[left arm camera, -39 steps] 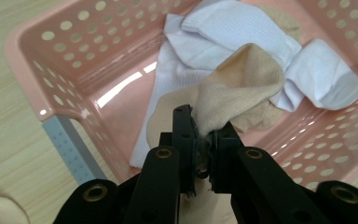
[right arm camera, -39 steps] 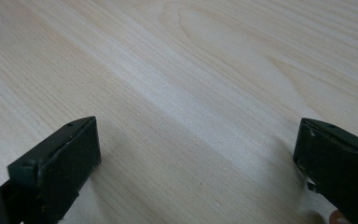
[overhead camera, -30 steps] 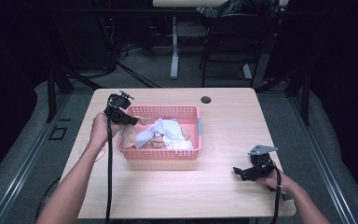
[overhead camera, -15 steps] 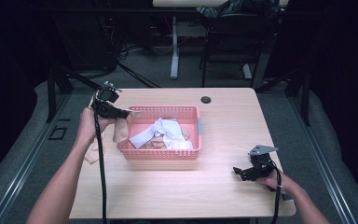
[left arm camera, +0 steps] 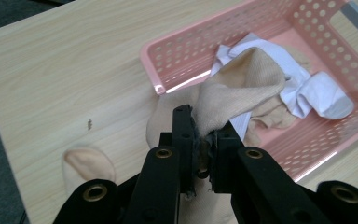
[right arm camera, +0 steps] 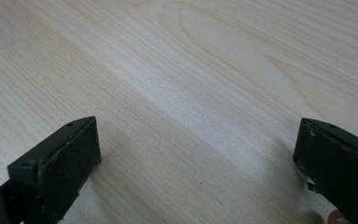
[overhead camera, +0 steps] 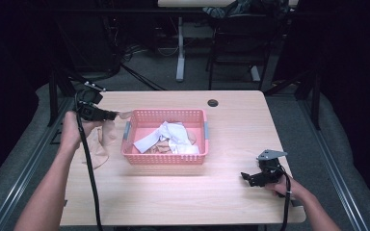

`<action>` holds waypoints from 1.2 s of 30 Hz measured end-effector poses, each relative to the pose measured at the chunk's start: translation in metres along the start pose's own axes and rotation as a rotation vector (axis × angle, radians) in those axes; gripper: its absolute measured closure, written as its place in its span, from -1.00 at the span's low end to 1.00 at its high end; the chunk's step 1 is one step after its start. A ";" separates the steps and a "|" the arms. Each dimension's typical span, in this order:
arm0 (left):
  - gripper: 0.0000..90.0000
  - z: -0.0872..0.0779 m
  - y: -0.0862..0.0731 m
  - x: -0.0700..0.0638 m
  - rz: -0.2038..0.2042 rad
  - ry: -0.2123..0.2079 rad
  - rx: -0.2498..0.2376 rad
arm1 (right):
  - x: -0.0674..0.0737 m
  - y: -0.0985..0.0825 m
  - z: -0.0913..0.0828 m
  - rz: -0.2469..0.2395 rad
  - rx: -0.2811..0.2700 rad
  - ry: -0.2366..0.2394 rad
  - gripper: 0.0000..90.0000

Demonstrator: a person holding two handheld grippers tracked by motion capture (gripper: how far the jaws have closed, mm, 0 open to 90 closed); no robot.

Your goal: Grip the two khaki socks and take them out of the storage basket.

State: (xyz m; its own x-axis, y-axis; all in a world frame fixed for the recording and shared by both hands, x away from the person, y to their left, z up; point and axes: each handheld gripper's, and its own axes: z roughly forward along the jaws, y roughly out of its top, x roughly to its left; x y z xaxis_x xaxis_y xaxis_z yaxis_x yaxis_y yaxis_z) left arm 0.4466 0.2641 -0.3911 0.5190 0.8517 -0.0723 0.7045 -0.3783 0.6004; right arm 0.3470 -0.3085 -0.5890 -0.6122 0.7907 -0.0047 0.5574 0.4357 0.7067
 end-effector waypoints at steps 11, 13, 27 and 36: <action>0.86 -0.005 -0.018 0.022 -0.059 0.024 0.012 | 0.000 0.000 0.000 0.003 -0.002 -0.001 -1.00; 0.86 -0.004 -0.021 0.026 -0.068 0.027 0.017 | 0.000 0.000 0.000 0.002 -0.001 0.000 -1.00; 0.86 -0.002 -0.038 0.043 -0.121 0.043 0.045 | 0.000 0.000 0.000 0.002 0.000 0.001 -1.00; 0.85 0.003 -0.043 0.046 -0.128 0.041 0.059 | 0.000 0.000 0.000 0.002 0.000 0.002 -1.00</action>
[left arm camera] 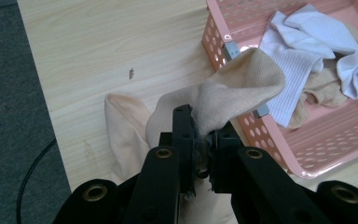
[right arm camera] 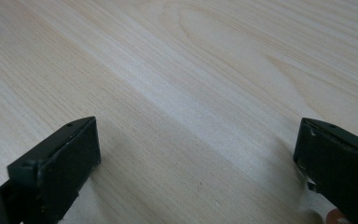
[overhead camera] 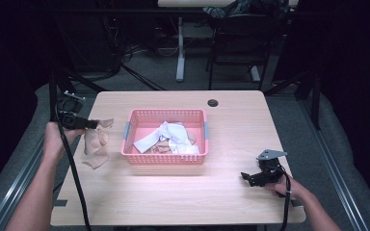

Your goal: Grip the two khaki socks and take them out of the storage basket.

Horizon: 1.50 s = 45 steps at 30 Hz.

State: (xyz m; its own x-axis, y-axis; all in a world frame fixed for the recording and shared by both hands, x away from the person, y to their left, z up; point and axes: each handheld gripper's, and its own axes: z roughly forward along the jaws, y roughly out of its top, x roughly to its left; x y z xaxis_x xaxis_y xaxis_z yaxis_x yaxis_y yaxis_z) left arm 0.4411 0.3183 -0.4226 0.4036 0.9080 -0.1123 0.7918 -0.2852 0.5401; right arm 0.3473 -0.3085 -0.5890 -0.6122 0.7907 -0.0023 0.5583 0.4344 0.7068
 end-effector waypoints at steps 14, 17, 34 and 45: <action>0.85 0.029 -0.016 0.008 -0.039 -0.002 0.045 | 0.000 0.000 0.000 0.000 0.000 0.000 -1.00; 0.85 0.038 -0.020 0.009 -0.041 -0.005 0.063 | 0.000 0.000 0.000 0.000 0.000 0.000 -1.00; 0.80 0.088 -0.034 0.016 -0.101 0.002 0.108 | 0.000 0.000 0.000 0.000 -0.001 -0.001 -1.00; -0.24 0.086 -0.033 0.018 -0.125 0.044 0.081 | 0.000 0.000 0.000 0.001 -0.001 -0.002 -1.00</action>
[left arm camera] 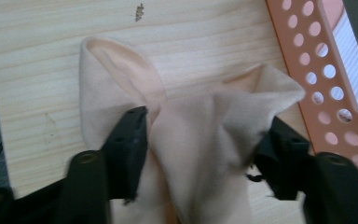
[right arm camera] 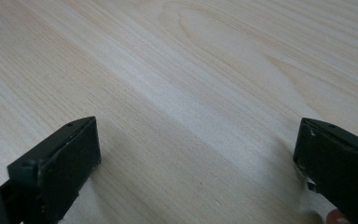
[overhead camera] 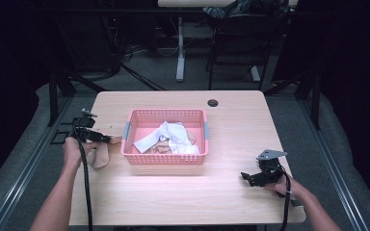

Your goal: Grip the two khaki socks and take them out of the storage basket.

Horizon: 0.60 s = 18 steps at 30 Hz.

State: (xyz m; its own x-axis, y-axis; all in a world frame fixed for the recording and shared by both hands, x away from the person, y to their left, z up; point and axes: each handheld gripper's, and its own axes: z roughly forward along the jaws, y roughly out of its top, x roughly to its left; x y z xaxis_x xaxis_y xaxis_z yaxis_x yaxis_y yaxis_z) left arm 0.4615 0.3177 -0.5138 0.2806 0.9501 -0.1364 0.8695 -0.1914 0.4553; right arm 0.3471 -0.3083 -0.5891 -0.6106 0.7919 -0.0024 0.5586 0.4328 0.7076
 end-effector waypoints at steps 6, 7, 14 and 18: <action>-0.67 -0.016 -0.001 -0.002 0.007 0.008 -0.047 | 0.000 0.000 0.000 0.000 0.000 0.001 -1.00; -0.68 -0.020 -0.001 -0.002 0.010 0.009 -0.059 | 0.000 0.000 0.000 -0.001 0.000 0.001 -1.00; -0.90 -0.047 -0.009 0.000 0.002 0.013 -0.107 | 0.000 0.000 0.000 -0.002 0.002 0.001 -1.00; -0.99 -0.061 -0.022 0.002 -0.012 0.013 -0.137 | 0.000 0.000 0.000 -0.002 0.002 0.000 -1.00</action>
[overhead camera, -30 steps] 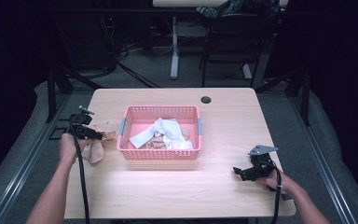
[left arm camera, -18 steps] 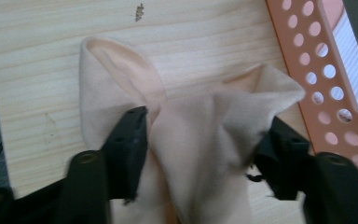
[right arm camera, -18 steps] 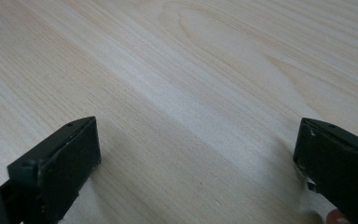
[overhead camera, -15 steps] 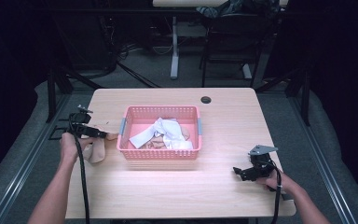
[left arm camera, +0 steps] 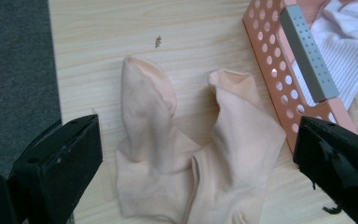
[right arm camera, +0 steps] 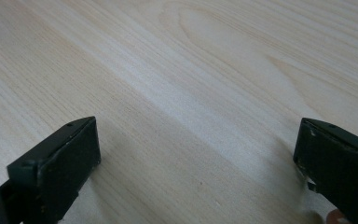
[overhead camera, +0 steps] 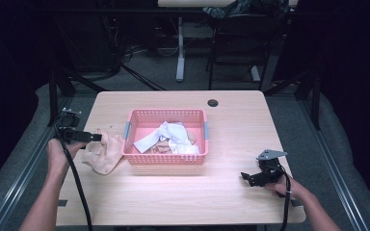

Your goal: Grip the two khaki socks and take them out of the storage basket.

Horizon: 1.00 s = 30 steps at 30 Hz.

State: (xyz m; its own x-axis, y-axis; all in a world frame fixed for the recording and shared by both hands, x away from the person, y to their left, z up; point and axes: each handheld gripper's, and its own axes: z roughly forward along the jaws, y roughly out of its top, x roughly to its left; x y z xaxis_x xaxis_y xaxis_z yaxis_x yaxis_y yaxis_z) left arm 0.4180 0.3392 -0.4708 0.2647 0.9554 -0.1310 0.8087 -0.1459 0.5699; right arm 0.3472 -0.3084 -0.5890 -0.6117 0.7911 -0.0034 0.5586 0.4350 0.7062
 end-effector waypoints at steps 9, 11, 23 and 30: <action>-1.00 -0.019 -0.033 -0.001 0.005 0.006 -0.038 | 0.000 0.000 0.000 0.000 0.000 -0.001 -1.00; -1.00 -0.022 -0.040 -0.002 0.004 0.002 -0.046 | 0.000 0.000 0.000 -0.004 0.001 -0.001 -1.00; -1.00 -0.018 -0.082 -0.011 -0.001 -0.004 -0.028 | 0.000 0.000 0.000 -0.004 0.002 -0.001 -1.00; -1.00 0.000 -0.103 -0.019 -0.002 0.001 -0.007 | 0.000 0.000 0.000 -0.003 0.002 0.000 -1.00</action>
State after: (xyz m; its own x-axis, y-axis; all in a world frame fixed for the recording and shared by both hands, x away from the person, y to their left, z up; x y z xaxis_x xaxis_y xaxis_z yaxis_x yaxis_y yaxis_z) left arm 0.3291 0.3361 -0.5269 0.2625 0.9559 -0.1316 0.8055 -0.1420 0.5753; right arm 0.3473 -0.3085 -0.5888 -0.6133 0.7898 -0.0061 0.5576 0.4384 0.7049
